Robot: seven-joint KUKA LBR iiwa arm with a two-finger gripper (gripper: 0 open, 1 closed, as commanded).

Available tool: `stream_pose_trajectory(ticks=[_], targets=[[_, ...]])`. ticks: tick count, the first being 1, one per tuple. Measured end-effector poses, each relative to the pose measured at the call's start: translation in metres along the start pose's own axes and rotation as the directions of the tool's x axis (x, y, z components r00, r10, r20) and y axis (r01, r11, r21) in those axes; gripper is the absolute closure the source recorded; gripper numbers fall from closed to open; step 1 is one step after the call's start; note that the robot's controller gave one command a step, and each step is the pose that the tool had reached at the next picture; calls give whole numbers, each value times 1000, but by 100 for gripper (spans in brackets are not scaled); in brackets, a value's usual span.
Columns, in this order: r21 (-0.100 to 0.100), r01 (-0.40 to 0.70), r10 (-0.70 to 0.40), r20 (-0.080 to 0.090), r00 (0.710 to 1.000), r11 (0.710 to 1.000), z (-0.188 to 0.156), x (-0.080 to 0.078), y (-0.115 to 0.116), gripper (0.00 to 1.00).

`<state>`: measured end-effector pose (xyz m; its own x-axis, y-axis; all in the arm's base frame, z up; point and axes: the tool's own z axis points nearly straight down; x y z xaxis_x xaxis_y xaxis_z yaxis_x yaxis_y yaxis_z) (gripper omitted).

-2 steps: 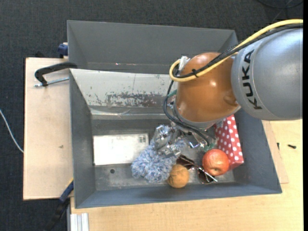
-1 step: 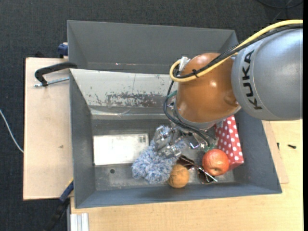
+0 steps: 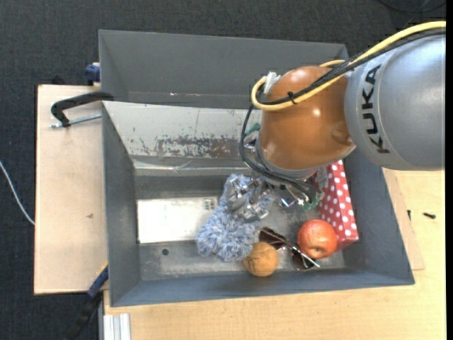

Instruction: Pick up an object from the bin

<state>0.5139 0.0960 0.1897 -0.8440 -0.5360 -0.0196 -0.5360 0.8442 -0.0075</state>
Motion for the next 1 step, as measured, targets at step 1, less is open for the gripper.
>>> stream_pose_trajectory(ticks=[1], targets=[[-11, -58, 58, -29, 998, 998, -8, -3, 26, 100]])
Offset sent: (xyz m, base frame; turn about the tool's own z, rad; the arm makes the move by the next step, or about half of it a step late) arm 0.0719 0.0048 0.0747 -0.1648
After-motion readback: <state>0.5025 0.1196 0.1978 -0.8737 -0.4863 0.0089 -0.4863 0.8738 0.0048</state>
